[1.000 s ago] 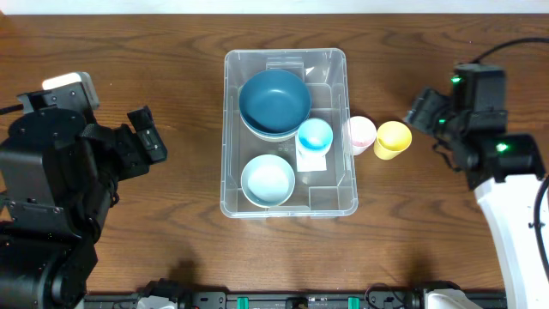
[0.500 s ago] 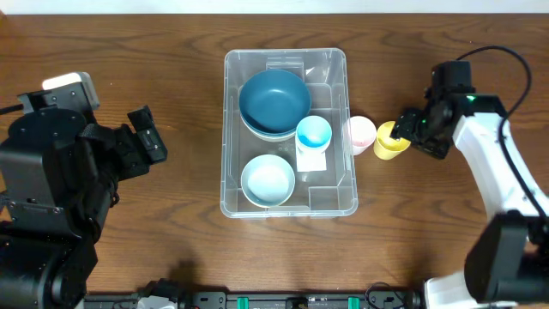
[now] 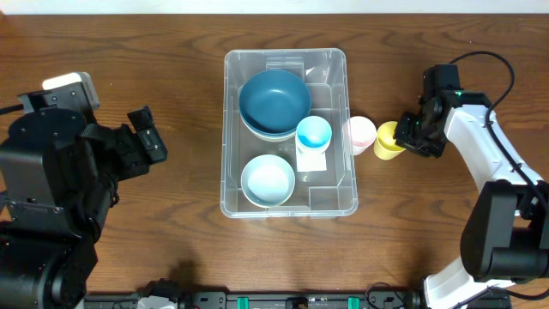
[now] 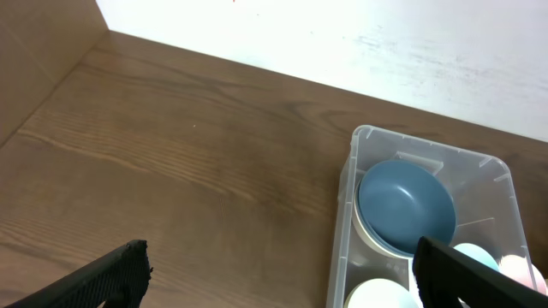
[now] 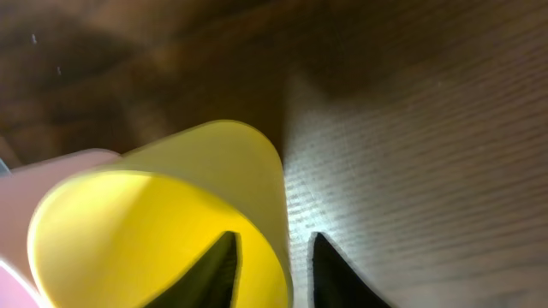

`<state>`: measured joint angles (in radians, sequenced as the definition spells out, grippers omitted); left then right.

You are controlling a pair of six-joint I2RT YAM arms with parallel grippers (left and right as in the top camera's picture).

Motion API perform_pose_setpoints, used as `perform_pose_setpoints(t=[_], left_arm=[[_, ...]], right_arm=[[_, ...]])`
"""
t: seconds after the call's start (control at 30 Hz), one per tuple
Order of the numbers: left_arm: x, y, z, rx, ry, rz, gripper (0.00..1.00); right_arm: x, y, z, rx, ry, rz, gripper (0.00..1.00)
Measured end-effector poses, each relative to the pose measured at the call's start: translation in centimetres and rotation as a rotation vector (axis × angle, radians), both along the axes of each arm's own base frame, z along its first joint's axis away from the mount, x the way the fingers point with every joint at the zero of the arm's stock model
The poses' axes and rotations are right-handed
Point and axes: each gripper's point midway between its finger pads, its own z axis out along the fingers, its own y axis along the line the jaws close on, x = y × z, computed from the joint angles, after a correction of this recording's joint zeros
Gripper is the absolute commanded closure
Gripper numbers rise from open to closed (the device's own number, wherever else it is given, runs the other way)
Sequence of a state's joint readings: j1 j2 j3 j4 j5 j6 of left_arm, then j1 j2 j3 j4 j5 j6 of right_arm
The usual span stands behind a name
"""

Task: Pack container

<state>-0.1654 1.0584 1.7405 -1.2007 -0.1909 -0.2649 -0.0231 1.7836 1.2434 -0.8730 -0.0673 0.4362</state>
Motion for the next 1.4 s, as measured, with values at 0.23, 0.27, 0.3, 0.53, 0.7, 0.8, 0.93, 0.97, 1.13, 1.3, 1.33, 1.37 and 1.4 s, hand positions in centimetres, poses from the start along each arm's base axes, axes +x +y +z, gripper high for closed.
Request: perform_pose_setpoints(t=[0.23,0.27,0.3,0.53,0.7,0.8,0.93,0.97,1.13,1.3,1.33,1.37,1.4], left_arm=[[0.0,0.0,0.0,0.000,0.000,0.000,0.02],[0.0,0.0,0.0,0.000,0.000,0.000,0.02],[0.0,0.0,0.0,0.000,0.000,0.000,0.02],[0.0,0.0,0.0,0.000,0.000,0.000,0.02],[0.0,0.0,0.0,0.000,0.000,0.000,0.02],[0.0,0.0,0.0,0.000,0.000,0.000,0.02],[0.0,0.0,0.0,0.000,0.000,0.000,0.02],[0.0,0.0,0.0,0.000,0.000,0.000,0.02],[0.0,0.0,0.0,0.000,0.000,0.000,0.02],[0.0,0.0,0.0,0.000,0.000,0.000,0.02],[0.0,0.0,0.0,0.000,0.000,0.000,0.02],[0.0,0.0,0.0,0.000,0.000,0.000,0.02],[0.0,0.0,0.0,0.000,0.000,0.000,0.02]], right_arm=[[0.0,-0.3,-0.5,-0.005,-0.006,-0.016,0.99],[-0.2,-0.4,-0.4,-0.011,-0.004,-0.017,0.99],[-0.5,-0.5,-0.1,-0.020,0.003,-0.019,0.99],[-0.3,0.9,10.2,-0.058,-0.282,0.029,0.99],[-1.9,8.1,22.6,0.016,-0.674,0.227,0.99],[-4.3,11.7,24.9,0.073,-0.740,0.340,0.99],[-4.7,15.3,22.3,0.093,-0.654,0.432,0.99],[-4.6,15.6,21.6,0.092,-0.635,0.436,0.99],[-3.6,17.8,13.7,0.043,-0.411,0.485,0.99],[-2.8,18.3,8.2,0.000,-0.275,0.488,0.72],[-2.6,18.3,7.9,-0.004,-0.274,0.488,0.67],[-2.4,18.4,7.9,-0.004,-0.279,0.488,0.75],[-2.3,18.5,7.9,-0.003,-0.285,0.487,0.82]])
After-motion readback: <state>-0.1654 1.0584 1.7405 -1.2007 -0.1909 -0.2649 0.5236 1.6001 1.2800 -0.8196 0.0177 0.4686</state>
